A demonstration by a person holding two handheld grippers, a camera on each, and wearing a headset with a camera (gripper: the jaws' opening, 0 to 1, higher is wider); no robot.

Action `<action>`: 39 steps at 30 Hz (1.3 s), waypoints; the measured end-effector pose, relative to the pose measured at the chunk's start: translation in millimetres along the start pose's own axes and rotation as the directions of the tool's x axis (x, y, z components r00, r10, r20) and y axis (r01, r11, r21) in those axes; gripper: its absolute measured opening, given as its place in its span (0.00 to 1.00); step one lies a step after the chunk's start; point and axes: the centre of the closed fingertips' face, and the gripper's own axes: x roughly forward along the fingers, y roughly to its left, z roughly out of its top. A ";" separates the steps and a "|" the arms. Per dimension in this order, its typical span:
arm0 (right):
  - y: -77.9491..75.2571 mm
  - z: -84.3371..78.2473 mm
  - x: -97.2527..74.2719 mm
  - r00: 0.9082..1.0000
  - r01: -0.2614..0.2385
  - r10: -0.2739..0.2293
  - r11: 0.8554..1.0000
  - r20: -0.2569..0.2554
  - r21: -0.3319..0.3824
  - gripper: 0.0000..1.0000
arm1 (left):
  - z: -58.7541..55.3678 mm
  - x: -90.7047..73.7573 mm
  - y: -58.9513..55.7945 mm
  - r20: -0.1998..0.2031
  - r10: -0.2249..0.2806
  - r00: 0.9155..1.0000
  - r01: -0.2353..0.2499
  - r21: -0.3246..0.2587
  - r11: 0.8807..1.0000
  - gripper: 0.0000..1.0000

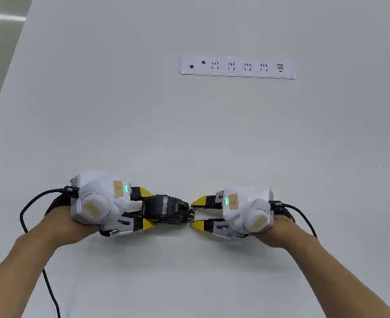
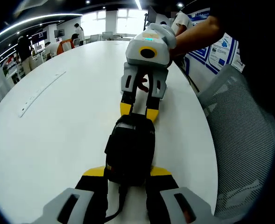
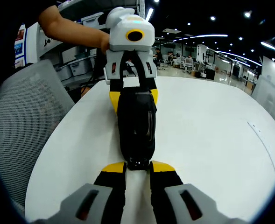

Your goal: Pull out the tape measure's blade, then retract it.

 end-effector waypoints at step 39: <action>-1.0 0.6 -2.3 0.999 -0.013 0.014 1.000 -0.042 0.013 0.10 | -1.2 -3.1 -0.8 0.018 -0.009 1.000 0.010 -0.014 1.000 0.27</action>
